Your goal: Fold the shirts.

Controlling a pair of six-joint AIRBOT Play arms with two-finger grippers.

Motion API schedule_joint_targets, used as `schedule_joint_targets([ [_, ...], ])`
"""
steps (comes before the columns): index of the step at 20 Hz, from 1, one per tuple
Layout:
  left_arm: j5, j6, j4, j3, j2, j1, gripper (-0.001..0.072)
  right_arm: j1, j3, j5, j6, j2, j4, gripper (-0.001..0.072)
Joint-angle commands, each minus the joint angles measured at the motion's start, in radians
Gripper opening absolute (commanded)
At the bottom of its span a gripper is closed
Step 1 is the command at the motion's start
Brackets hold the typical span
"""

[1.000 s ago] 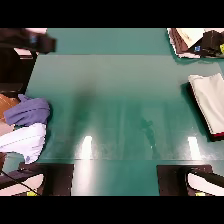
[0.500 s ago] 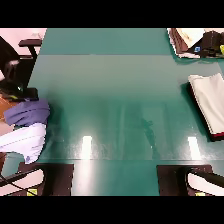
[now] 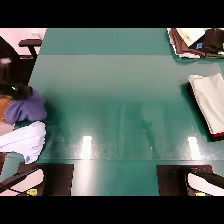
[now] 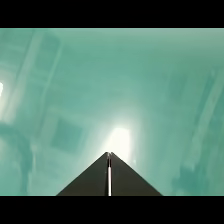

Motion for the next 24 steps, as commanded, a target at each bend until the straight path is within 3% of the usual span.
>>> schedule_joint_targets([
  [1,-0.006,0.047,-0.104,0.218,0.130,-0.014,0.0022,0.001,0.001,-0.118,0.000,0.060,0.005,0.0017],
  [4,-0.108,0.099,-0.163,0.420,0.181,-0.140,0.0021,-0.011,0.001,-0.130,0.000,0.119,-0.005,0.0017],
  [8,-0.128,0.148,-0.162,0.507,0.168,-0.472,0.0020,-0.117,0.001,0.003,0.000,0.166,-0.004,0.0018],
  [11,-0.149,0.153,-0.116,0.504,0.078,-0.730,0.0020,-0.217,0.000,0.097,0.000,0.195,-0.004,0.0017],
  [15,-0.156,0.200,-0.121,0.502,-0.156,-0.989,0.0024,-0.314,0.000,0.117,0.000,0.231,-0.003,0.0018],
  [16,-0.134,0.201,-0.130,0.500,-0.218,-1.030,0.0067,-0.330,0.000,0.117,0.000,0.239,-0.003,0.0017],
  [17,-0.101,0.199,-0.148,0.500,-0.276,-1.058,0.0365,-0.344,0.000,0.117,0.000,0.243,-0.003,0.0018],
  [18,-0.060,0.197,-0.178,0.500,-0.331,-1.072,0.0613,-0.354,0.000,0.117,0.000,0.245,-0.003,0.0018],
  [21,-0.008,0.188,-0.218,0.500,-0.407,-1.035,0.0613,-0.356,0.000,0.117,0.000,0.244,-0.003,0.0018],
  [24,0.001,0.138,-0.222,0.500,-0.414,-0.887,0.0613,-0.356,0.000,0.124,0.000,0.232,-0.003,0.0017],
])
